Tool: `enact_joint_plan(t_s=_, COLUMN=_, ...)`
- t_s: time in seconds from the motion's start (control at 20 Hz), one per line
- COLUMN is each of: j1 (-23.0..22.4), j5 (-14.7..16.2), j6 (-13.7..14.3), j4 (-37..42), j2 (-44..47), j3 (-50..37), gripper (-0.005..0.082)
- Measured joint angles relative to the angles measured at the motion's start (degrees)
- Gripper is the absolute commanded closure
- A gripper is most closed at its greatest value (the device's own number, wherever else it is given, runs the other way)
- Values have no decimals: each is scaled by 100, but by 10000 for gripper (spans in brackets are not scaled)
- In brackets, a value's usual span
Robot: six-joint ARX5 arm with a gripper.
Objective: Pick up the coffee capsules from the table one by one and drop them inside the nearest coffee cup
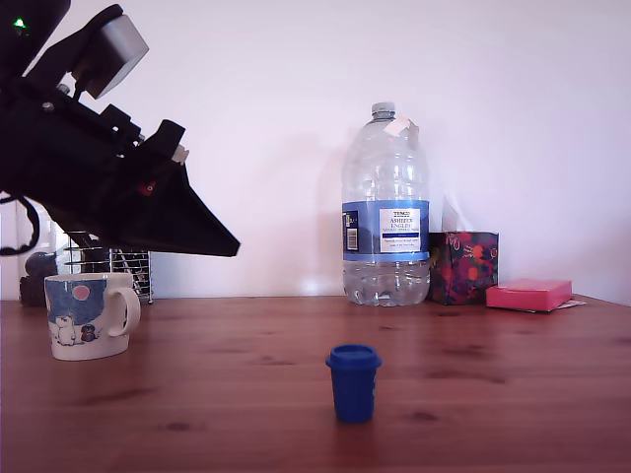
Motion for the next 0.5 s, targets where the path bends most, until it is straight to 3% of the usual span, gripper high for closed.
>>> enact_joint_plan(t_s=0.3, j1=-247, j5=-4, j6=-463, j4=1917, j2=0, j3=-1368, gripper=788)
enact_joint_plan(t_s=0.5, j1=-271, j5=68, j6=-487, j4=2044, j2=0, j3=-1545, gripper=788)
